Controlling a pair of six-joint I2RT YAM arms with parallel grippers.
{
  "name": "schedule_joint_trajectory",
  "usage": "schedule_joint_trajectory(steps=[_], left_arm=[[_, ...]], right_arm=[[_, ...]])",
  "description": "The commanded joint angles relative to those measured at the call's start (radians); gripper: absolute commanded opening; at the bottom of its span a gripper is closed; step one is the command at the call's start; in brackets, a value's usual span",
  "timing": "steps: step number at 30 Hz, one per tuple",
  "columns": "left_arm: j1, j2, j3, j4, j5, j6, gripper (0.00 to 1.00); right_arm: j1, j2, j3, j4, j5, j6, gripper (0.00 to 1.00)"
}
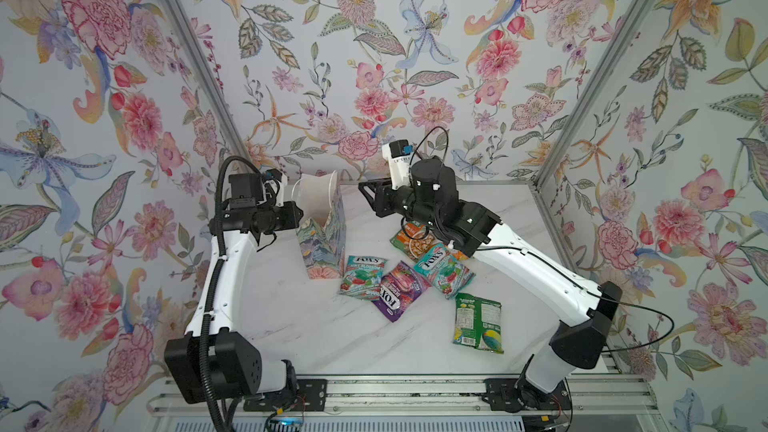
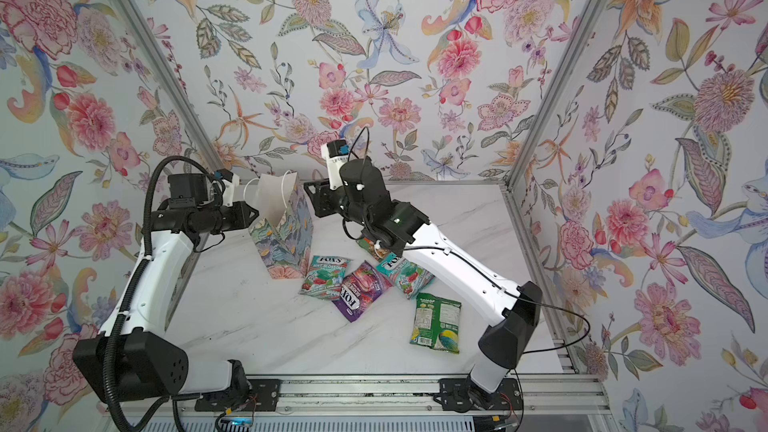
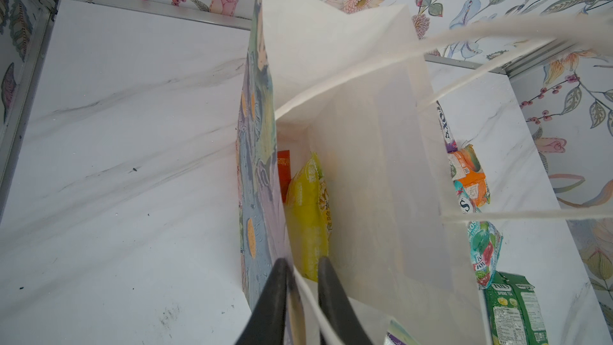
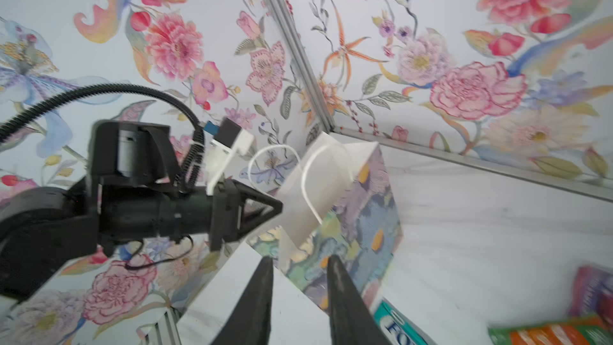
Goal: Place the snacks into the paper bag
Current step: 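Move the right gripper down to the green Spring Tea candy bag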
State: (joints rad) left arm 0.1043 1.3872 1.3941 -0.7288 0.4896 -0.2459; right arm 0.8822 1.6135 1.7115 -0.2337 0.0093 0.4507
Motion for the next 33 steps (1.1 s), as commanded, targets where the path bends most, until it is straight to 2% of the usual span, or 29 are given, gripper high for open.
schedule_joint_trajectory(steps=[1,8,12,16,23,33], left_arm=[[-0.006,-0.019,-0.014,0.003,0.003,0.009,0.19],[-0.006,-0.025,-0.026,0.017,0.002,0.001,0.19],[-0.007,-0.020,-0.014,0.003,0.003,0.010,0.19],[-0.006,-0.028,-0.027,0.024,-0.005,0.004,0.19],[-0.007,-0.030,-0.044,0.028,0.008,0.005,0.20],[-0.006,-0.039,-0.067,0.051,0.018,-0.004,0.20]], right_arm=[[-0.062,-0.096,-0.215,0.055,0.014,0.071,0.31],[-0.197,-0.363,-0.655,-0.030,0.024,0.182,0.31],[-0.263,-0.488,-0.785,-0.199,0.079,0.226,0.32],[-0.309,-0.592,-0.893,-0.381,0.161,0.278,0.43],[-0.353,-0.732,-1.062,-0.515,0.159,0.389,0.68],[-0.383,-0.810,-1.197,-0.571,0.159,0.462,0.81]])
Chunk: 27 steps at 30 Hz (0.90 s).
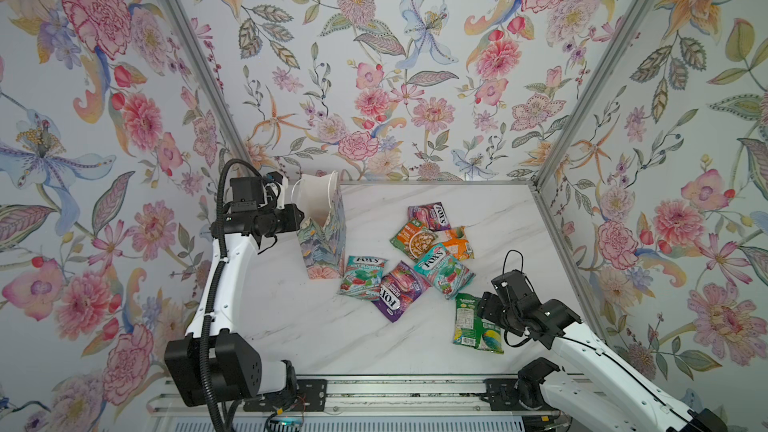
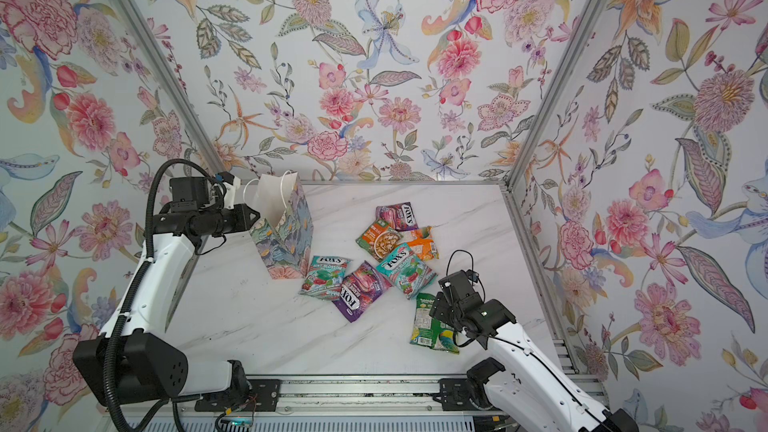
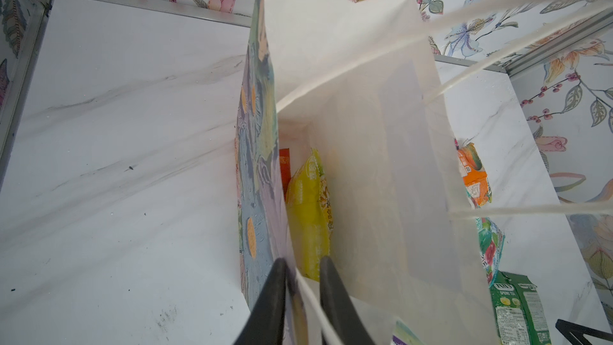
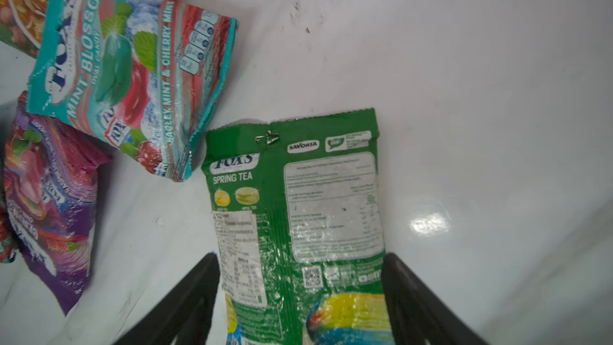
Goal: Place the snacks into the paper bag
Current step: 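Move the right gripper down to the green Spring Tea candy bag, then close the right gripper on the green Spring Tea bag's top edge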
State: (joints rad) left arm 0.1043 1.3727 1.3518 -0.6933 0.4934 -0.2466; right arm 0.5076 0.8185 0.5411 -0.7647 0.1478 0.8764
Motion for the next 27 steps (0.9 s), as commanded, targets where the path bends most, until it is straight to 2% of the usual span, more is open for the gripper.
schedule_joint_trajectory(steps=[1,10,16,22,27], left_arm=[[-0.006,-0.024,-0.026,0.016,0.016,-0.003,0.20],[-0.006,-0.029,-0.043,0.024,0.015,-0.013,0.21],[-0.008,-0.030,-0.046,0.017,0.017,-0.014,0.21],[-0.007,-0.036,-0.052,0.008,0.015,-0.011,0.21],[-0.006,-0.055,-0.069,0.023,0.010,-0.022,0.21]], right_arm=[[-0.012,-0.022,-0.038,-0.040,0.022,0.042,0.82],[-0.026,-0.108,-0.126,0.023,-0.029,0.069,0.82],[-0.024,-0.098,-0.197,0.185,-0.154,0.107,0.79],[0.011,-0.018,-0.225,0.391,-0.237,0.135,0.73],[0.107,0.115,-0.131,0.503,-0.219,0.122,0.70]])
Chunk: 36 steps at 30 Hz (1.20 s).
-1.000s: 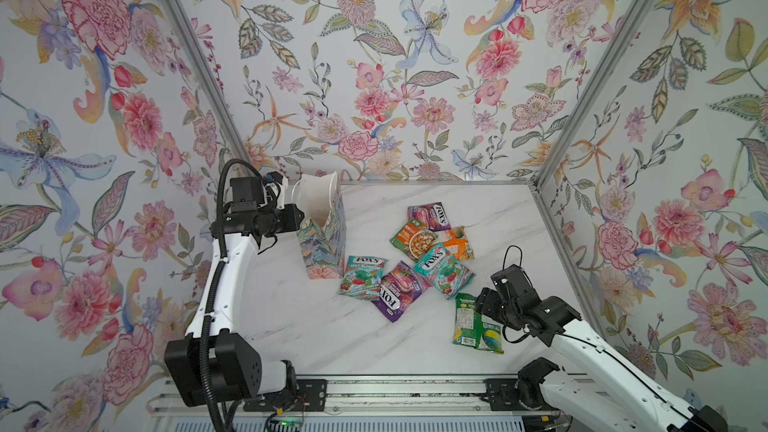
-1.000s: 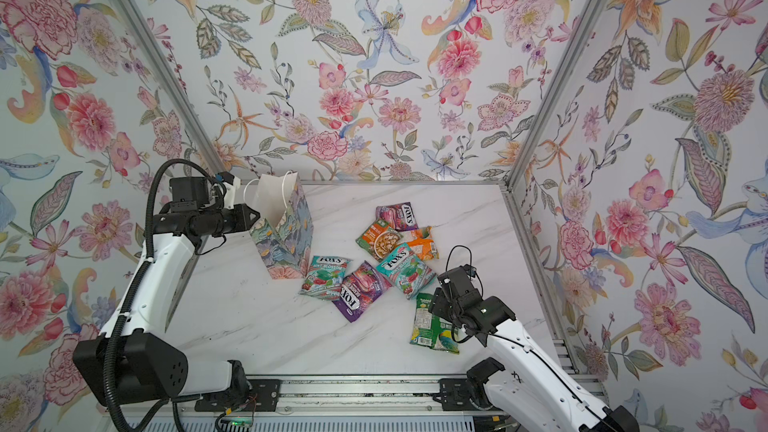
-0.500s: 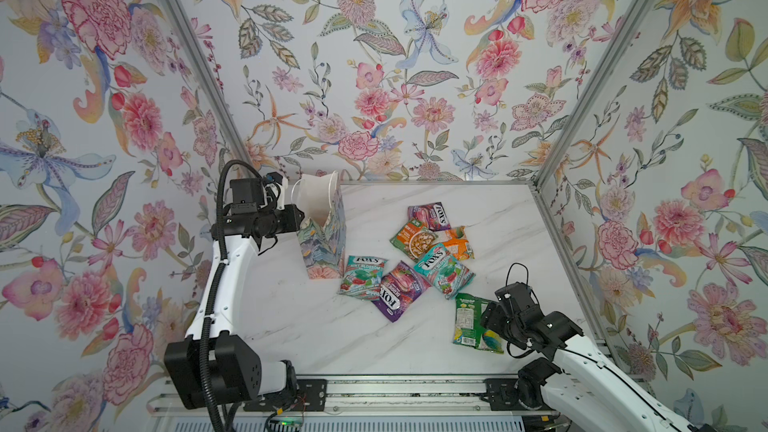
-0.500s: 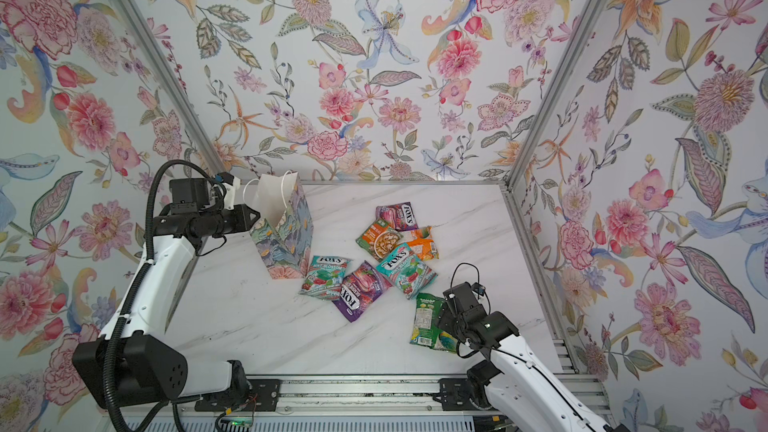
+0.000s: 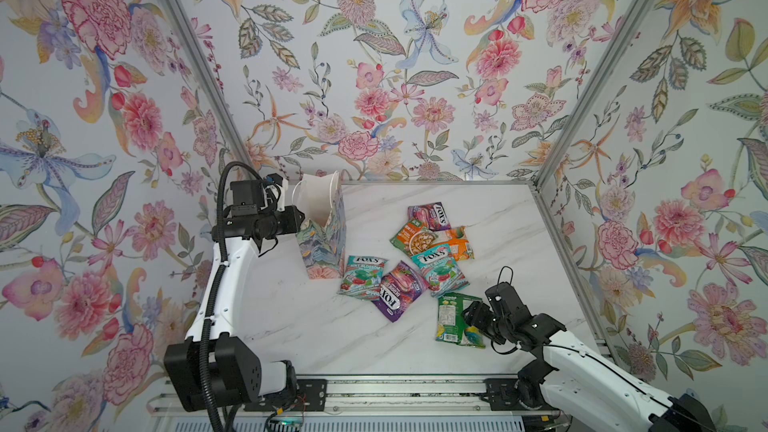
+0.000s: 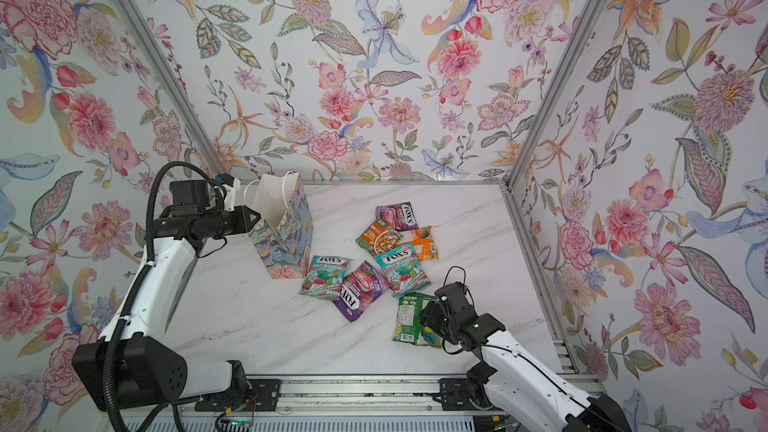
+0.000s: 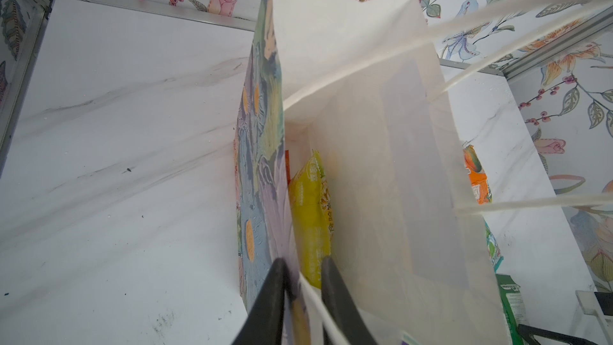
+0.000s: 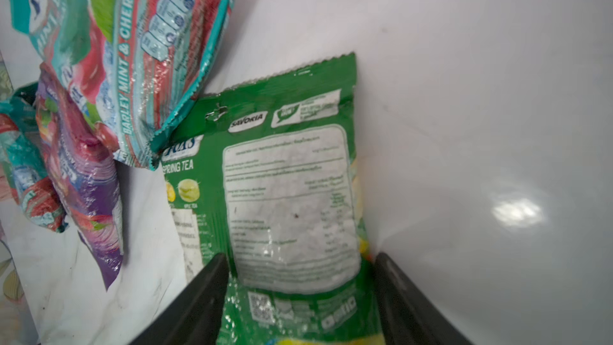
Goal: Place the snacks into the paper bag
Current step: 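Close the right gripper on the green Spring Tea bag's top edge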
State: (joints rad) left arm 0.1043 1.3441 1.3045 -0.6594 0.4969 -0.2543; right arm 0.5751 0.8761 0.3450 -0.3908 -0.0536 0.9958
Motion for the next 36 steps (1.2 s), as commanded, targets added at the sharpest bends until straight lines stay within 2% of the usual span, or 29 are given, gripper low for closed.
schedule_joint_trajectory(steps=[1,5,8,14,20,23,27,33,36], left_arm=[[-0.007,-0.025,-0.022,-0.009,0.009,-0.016,0.21],[-0.006,-0.017,-0.004,-0.027,0.016,-0.011,0.21],[-0.008,-0.024,-0.013,-0.018,0.016,-0.016,0.21],[-0.006,-0.014,-0.010,-0.020,0.025,-0.014,0.21],[-0.006,-0.018,-0.014,-0.006,0.017,-0.022,0.21],[-0.006,-0.005,-0.002,-0.022,0.021,-0.012,0.21],[-0.007,-0.014,-0.006,-0.025,0.005,-0.010,0.21],[-0.006,-0.017,0.000,-0.037,0.007,-0.011,0.21],[-0.006,-0.028,-0.013,-0.015,0.008,-0.024,0.21]], right_arm=[[0.053,0.084,0.084,0.140,-0.017,-0.004,0.70],[0.111,0.167,0.170,0.157,-0.006,-0.024,0.69],[0.107,0.174,0.204,0.125,-0.001,-0.054,0.69],[0.011,0.093,0.183,0.026,-0.015,-0.092,0.69],[-0.060,-0.020,0.051,0.017,-0.087,-0.073,0.68],[-0.065,-0.006,0.008,0.062,-0.147,-0.065,0.66],[-0.064,0.030,-0.060,0.213,-0.243,-0.029,0.62],[-0.062,0.078,-0.112,0.357,-0.294,0.011,0.55],[-0.063,0.083,-0.133,0.412,-0.299,0.023,0.49]])
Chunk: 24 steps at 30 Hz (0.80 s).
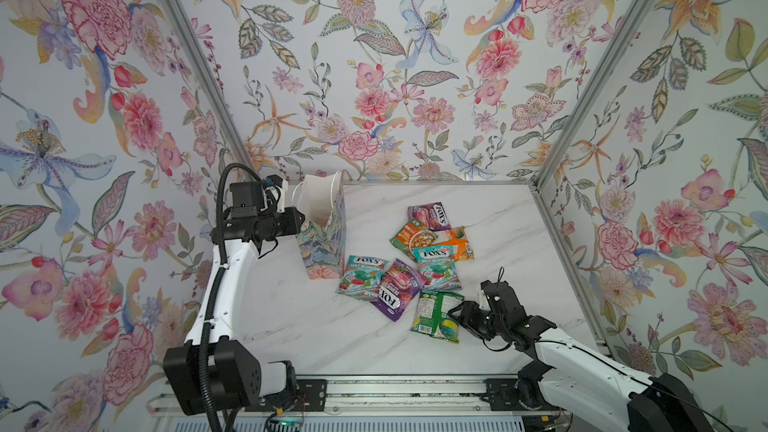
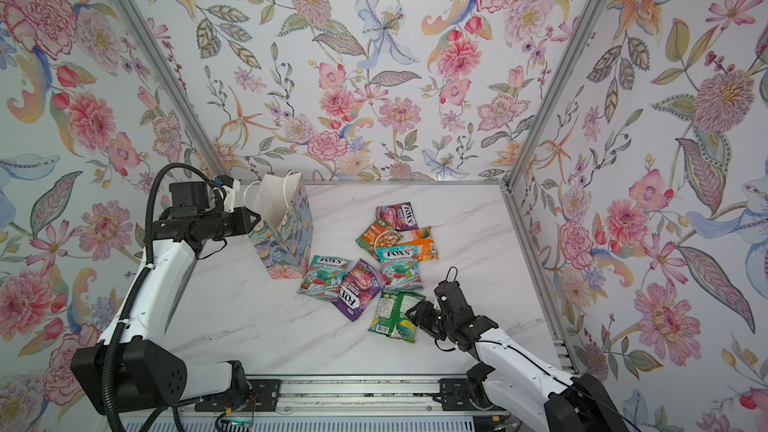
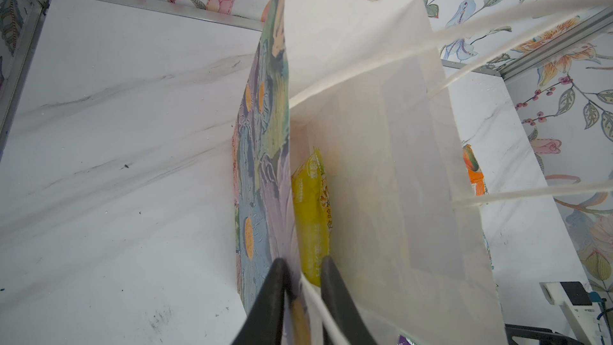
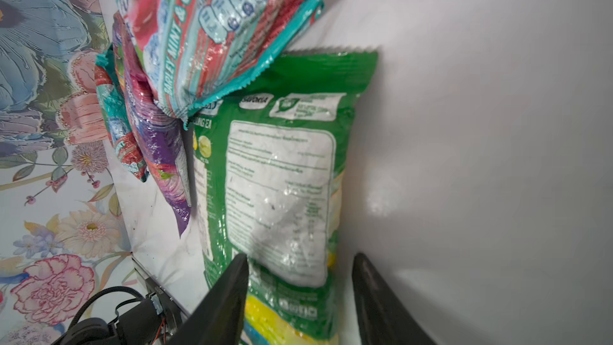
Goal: Place the snacks into the paper bag
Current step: 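Close the right gripper on the green Spring Tea bag's top edge, then lift the green Spring Tea bag with the right gripper over the paper bag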
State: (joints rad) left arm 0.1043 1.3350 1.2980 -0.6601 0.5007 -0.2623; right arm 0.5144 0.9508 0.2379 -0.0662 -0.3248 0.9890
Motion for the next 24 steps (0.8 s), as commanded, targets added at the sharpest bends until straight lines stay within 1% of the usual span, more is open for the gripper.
schedule_joint_trajectory(steps=[1,3,4,6,7,8,9,10,13,18,22,24], left_arm=[[-0.006,-0.020,-0.012,-0.006,0.005,-0.021,0.21],[-0.007,-0.015,-0.012,-0.004,0.014,-0.024,0.21],[-0.007,-0.011,-0.008,-0.010,0.020,-0.020,0.21],[-0.006,-0.008,-0.004,-0.019,0.017,-0.014,0.21],[-0.006,-0.010,-0.006,-0.019,0.012,-0.014,0.21],[-0.007,-0.013,-0.011,-0.015,0.010,-0.014,0.21],[-0.006,-0.015,-0.016,-0.009,0.010,-0.017,0.21],[-0.006,-0.016,-0.020,0.001,0.012,-0.021,0.22],[-0.007,-0.007,-0.016,-0.005,0.024,-0.020,0.21],[-0.006,-0.012,-0.021,0.005,0.014,-0.020,0.21],[-0.006,0.003,-0.011,-0.006,0.020,-0.014,0.21],[-0.006,0.006,0.000,-0.021,0.012,-0.005,0.21]], right_arm=[[-0.003,0.007,-0.028,0.096,-0.025,0.030,0.46],[-0.003,0.008,-0.028,0.109,-0.016,0.032,0.38],[-0.003,0.009,-0.028,0.120,-0.016,0.035,0.32],[-0.003,0.009,-0.025,0.127,-0.015,0.041,0.18],[-0.004,0.006,-0.017,0.127,-0.013,0.041,0.09],[-0.003,0.001,-0.009,0.123,-0.011,0.036,0.04],[-0.003,-0.005,0.001,0.116,-0.008,0.028,0.01],[-0.002,-0.013,0.019,0.091,-0.001,0.014,0.00],[0.005,-0.052,0.088,-0.004,0.026,-0.025,0.00],[0.032,-0.133,0.213,-0.156,0.094,-0.078,0.00],[0.059,-0.130,0.330,-0.225,0.122,-0.110,0.00],[0.096,-0.105,0.406,-0.245,0.153,-0.129,0.00]])
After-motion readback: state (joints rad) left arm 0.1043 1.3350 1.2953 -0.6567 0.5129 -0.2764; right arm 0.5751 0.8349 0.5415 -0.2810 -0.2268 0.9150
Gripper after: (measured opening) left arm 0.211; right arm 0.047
